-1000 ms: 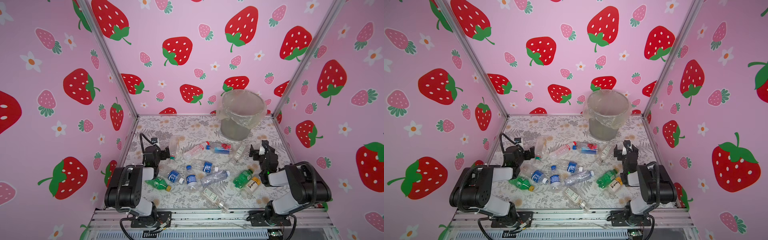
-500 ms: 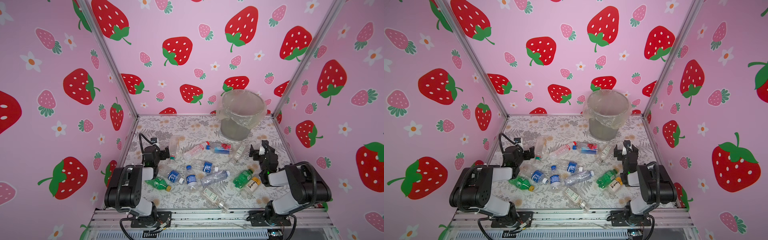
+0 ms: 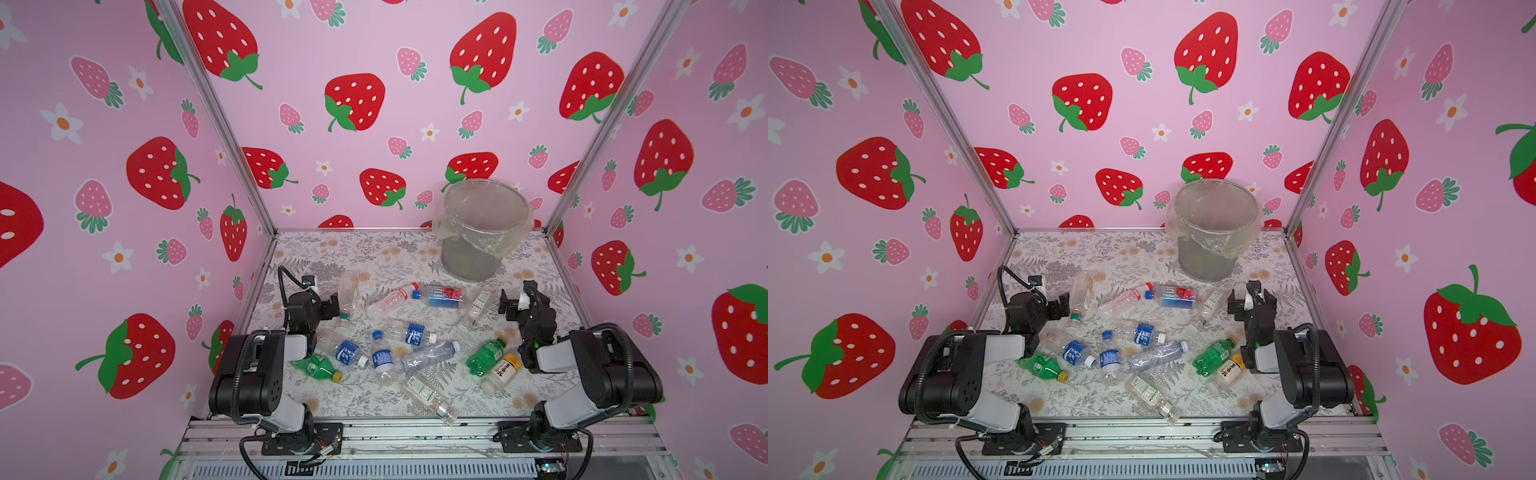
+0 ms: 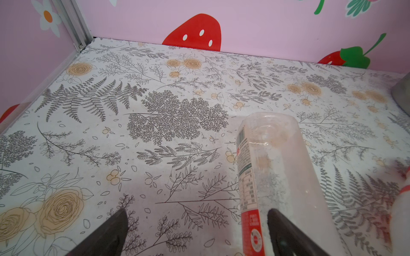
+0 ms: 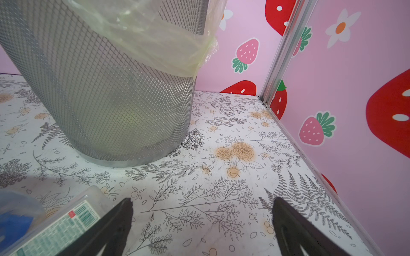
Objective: Throw the plastic bottles in the bin
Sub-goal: Pick up the plastic bottle from the middle-right of the table.
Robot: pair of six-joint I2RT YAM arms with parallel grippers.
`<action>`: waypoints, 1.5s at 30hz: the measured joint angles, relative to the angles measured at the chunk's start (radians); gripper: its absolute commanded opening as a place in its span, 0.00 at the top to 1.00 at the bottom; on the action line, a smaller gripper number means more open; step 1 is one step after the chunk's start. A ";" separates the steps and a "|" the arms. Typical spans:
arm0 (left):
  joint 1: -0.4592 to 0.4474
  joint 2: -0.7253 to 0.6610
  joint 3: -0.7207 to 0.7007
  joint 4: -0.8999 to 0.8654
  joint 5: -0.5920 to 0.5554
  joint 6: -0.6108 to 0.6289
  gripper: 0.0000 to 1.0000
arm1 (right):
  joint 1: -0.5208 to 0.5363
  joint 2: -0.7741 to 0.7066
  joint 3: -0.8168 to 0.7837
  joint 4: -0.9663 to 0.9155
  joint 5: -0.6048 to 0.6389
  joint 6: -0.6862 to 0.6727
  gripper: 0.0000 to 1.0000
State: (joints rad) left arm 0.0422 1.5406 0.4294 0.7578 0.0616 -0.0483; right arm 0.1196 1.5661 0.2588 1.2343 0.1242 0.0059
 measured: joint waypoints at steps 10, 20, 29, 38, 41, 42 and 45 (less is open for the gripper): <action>0.000 -0.130 0.002 -0.100 -0.071 -0.029 0.01 | 0.013 -0.151 0.056 -0.179 0.063 0.028 0.01; -0.040 -0.253 0.130 -0.359 -0.195 -0.142 0.01 | 0.023 -0.230 0.342 -0.726 0.140 0.281 0.01; -0.133 -0.369 0.217 -0.584 -0.324 -0.248 0.01 | 0.064 -0.254 0.470 -1.144 0.080 0.438 0.01; -0.243 -0.370 0.402 -0.901 -0.332 -0.404 0.01 | 0.174 -0.202 0.566 -1.371 0.038 0.546 0.01; -0.280 -0.373 0.443 -0.952 -0.291 -0.430 0.01 | 0.189 -0.197 0.583 -1.407 0.025 0.594 0.01; -0.288 -0.376 0.444 -0.954 -0.286 -0.432 0.01 | 0.191 -0.192 0.589 -1.416 0.023 0.609 0.01; -0.303 -0.390 0.422 -0.954 -0.282 -0.436 0.01 | 0.199 -0.171 0.591 -1.429 0.008 0.658 0.01</action>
State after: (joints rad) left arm -0.2607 1.1507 0.8509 -0.1967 -0.2203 -0.4839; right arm 0.3187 1.3952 0.8497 -0.1944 0.1326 0.6640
